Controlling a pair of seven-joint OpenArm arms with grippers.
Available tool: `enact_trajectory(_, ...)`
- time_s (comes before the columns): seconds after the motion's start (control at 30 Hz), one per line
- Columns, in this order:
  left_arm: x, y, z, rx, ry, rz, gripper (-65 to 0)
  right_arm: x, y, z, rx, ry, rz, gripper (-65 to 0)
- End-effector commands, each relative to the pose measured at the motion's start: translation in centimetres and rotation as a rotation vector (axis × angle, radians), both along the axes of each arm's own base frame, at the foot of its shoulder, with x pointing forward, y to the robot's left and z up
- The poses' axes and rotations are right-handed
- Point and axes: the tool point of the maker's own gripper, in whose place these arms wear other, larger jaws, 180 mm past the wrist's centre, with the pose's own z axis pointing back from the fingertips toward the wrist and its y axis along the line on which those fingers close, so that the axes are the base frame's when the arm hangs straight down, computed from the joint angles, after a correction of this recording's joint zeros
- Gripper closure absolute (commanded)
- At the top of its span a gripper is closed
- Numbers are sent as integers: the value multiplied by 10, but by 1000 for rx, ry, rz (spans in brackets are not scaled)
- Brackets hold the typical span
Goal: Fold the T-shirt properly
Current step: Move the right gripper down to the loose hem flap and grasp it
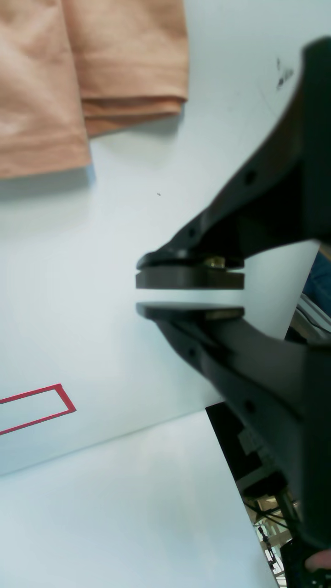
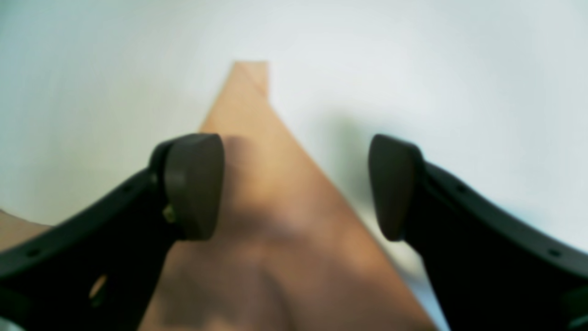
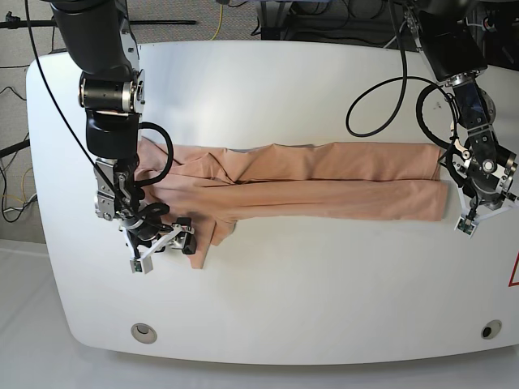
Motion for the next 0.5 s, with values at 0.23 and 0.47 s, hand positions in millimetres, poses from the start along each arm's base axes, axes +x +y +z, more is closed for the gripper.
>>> enact_trajectory(0.23,8,5,17,23,-47,0,-43,-10,30,4,-51,23,148,-472)
enact_trajectory(0.47,8,5,17,22,-47,0,-43,-18,34,4,-71,28,177,-469)
